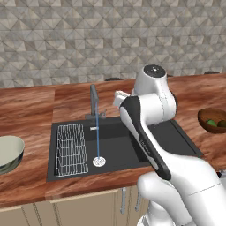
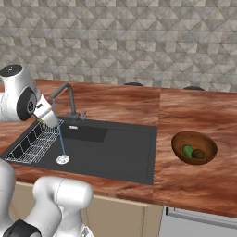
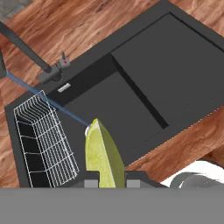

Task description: Pick the avocados from the sink and place them in one bowl. Place the lemon wedge in the other bowl. Then turn off the sink faucet.

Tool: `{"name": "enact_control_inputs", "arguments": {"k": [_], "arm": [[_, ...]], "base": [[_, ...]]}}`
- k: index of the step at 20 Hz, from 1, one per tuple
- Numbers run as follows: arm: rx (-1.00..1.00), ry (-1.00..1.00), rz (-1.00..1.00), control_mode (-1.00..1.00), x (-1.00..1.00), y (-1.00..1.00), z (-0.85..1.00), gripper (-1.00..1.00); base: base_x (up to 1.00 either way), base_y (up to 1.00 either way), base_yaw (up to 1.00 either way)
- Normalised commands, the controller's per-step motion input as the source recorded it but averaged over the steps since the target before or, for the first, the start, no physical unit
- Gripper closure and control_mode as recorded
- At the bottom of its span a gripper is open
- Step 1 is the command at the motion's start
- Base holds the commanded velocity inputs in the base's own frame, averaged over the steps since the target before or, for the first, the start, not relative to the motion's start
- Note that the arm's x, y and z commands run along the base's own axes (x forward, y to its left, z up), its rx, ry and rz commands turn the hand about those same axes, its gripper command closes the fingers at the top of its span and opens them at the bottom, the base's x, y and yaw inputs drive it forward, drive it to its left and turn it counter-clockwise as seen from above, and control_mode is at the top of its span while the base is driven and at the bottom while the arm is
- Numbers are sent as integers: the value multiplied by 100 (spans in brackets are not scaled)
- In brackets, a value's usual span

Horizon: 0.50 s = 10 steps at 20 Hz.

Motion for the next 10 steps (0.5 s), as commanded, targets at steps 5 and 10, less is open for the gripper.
{"name": "enact_control_inputs", "arguments": {"k": [5, 10], "arm": [[16, -4, 22, -100, -11, 56, -16, 100], [9, 8, 17, -100, -9, 81, 2, 100]], "base": [[0, 0, 0], [0, 0, 0]]}}
